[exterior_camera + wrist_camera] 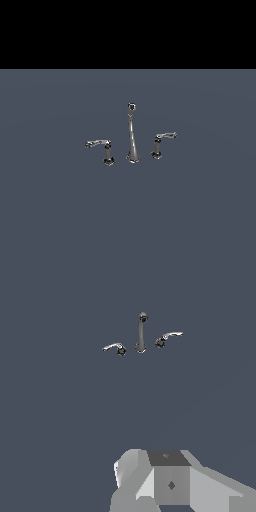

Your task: Turn on the faucet by rotating a designated handle.

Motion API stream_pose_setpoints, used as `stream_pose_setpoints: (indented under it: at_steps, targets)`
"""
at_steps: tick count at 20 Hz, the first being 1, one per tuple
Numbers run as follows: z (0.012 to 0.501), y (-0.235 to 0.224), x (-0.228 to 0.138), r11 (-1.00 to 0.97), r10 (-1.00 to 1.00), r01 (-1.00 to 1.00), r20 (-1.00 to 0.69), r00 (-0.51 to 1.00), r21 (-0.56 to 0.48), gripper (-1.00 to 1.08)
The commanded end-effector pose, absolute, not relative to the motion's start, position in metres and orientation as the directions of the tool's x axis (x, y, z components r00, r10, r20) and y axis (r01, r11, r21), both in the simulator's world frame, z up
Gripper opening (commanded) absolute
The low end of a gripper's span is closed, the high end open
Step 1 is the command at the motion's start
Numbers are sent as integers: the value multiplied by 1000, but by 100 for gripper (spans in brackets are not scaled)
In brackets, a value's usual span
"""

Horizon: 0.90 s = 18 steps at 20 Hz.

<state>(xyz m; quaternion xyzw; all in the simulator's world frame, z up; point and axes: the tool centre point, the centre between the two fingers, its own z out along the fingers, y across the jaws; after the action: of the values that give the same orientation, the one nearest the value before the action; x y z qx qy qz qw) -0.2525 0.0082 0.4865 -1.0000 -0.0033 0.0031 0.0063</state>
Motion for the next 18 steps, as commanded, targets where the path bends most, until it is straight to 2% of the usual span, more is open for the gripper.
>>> stream_pose_setpoints:
  at_steps: [1, 10, 18]
  targets:
    - [486, 8, -253, -1000, 7, 7, -6, 1000, -13, -100]
    - [473, 16, -249, -999, -39, -39, -6, 999, -12, -100]
    - [439, 35, -240, -988, -156, -156, -7, 988, -11, -100]
